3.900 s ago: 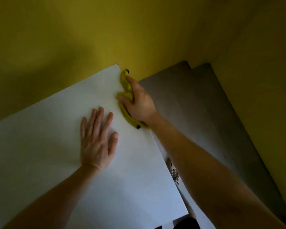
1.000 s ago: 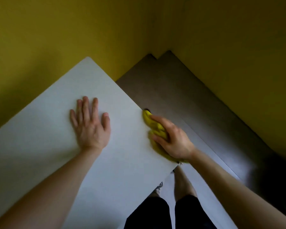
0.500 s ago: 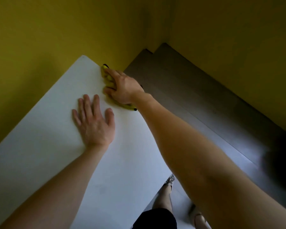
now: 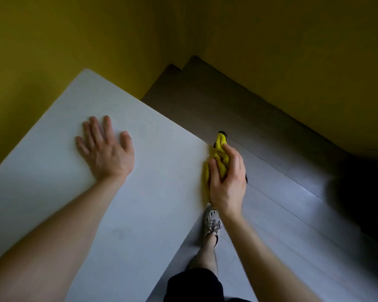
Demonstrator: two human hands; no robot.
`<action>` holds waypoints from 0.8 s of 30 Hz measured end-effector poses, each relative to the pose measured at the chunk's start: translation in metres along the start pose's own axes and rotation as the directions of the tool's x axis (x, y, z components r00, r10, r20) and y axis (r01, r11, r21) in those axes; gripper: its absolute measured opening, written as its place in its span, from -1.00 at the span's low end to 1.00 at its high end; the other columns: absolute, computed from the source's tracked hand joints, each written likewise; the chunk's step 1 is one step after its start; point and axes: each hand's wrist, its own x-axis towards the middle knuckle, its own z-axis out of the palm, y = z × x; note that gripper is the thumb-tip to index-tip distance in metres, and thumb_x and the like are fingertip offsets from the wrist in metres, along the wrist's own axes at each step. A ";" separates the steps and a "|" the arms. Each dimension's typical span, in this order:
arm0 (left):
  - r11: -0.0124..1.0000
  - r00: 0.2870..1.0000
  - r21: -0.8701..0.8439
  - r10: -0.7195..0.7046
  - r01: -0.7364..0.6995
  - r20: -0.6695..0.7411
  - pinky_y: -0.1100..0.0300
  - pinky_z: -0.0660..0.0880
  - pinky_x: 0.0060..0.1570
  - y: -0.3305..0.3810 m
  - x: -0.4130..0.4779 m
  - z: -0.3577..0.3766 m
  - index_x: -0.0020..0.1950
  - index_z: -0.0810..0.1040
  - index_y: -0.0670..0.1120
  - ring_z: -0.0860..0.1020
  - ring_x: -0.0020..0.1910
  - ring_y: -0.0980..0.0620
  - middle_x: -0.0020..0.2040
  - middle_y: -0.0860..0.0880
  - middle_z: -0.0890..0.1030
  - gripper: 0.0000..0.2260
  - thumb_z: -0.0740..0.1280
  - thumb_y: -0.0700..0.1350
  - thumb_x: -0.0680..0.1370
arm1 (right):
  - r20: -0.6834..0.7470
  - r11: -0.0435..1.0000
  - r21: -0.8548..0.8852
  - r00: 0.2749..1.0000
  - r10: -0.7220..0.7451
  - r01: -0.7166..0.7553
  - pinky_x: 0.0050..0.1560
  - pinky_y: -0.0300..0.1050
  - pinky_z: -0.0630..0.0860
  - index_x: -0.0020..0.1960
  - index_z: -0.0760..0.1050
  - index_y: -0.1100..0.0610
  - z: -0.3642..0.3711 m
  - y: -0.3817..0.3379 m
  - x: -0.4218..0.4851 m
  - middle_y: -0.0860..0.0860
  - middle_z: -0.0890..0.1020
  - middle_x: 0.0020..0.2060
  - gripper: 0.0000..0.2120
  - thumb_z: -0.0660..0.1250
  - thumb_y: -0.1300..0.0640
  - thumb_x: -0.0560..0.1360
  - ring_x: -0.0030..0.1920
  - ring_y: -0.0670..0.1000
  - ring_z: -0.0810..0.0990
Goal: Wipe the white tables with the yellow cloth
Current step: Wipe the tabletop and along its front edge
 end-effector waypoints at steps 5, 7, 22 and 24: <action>1.000 0.997 0.004 0.030 -0.030 0.066 -0.39 0.03 0.65 -0.001 0.002 0.000 0.72 0.24 -0.02 0.13 0.74 -0.23 0.73 -0.23 0.20 -0.35 0.06 0.24 0.68 | -0.053 0.980 0.162 0.991 0.125 -0.115 0.64 0.36 0.23 0.72 0.22 0.14 0.032 -0.027 -0.092 0.05 0.07 0.76 -0.30 0.44 0.19 0.67 0.75 0.12 0.06; 0.995 0.990 -0.018 0.095 -0.093 0.107 -0.41 0.03 0.64 -0.006 -0.001 -0.005 0.73 0.25 -0.03 0.13 0.73 -0.25 0.74 -0.21 0.20 -0.34 0.04 0.25 0.67 | -0.015 0.981 0.183 0.998 0.066 -0.062 0.63 0.38 0.23 0.72 0.21 0.13 0.029 -0.018 -0.095 0.04 0.02 0.76 -0.28 0.46 0.15 0.66 0.75 0.13 0.04; 0.489 0.462 -0.144 0.868 -0.861 0.184 -0.41 0.20 0.60 -0.137 -0.181 -0.086 0.69 0.37 -0.04 0.23 0.72 -0.19 0.74 -0.15 0.24 -0.47 0.19 0.09 0.73 | -0.029 0.910 0.368 0.976 0.217 -0.192 0.57 -0.24 0.26 0.74 0.17 -0.09 0.044 -0.045 -0.189 -0.07 -0.01 0.77 -0.27 0.43 0.04 0.67 0.71 -0.21 0.02; 0.512 0.481 -0.176 0.855 -0.841 0.193 -0.42 0.20 0.59 -0.146 -0.186 -0.082 0.70 0.34 -0.04 0.20 0.73 -0.20 0.75 -0.14 0.19 -0.45 0.18 0.09 0.72 | 0.045 0.909 0.372 0.982 0.182 -0.185 0.64 -0.16 0.23 0.75 0.11 -0.10 0.045 -0.050 -0.233 -0.08 -0.10 0.77 -0.24 0.43 0.01 0.68 0.74 -0.14 -0.01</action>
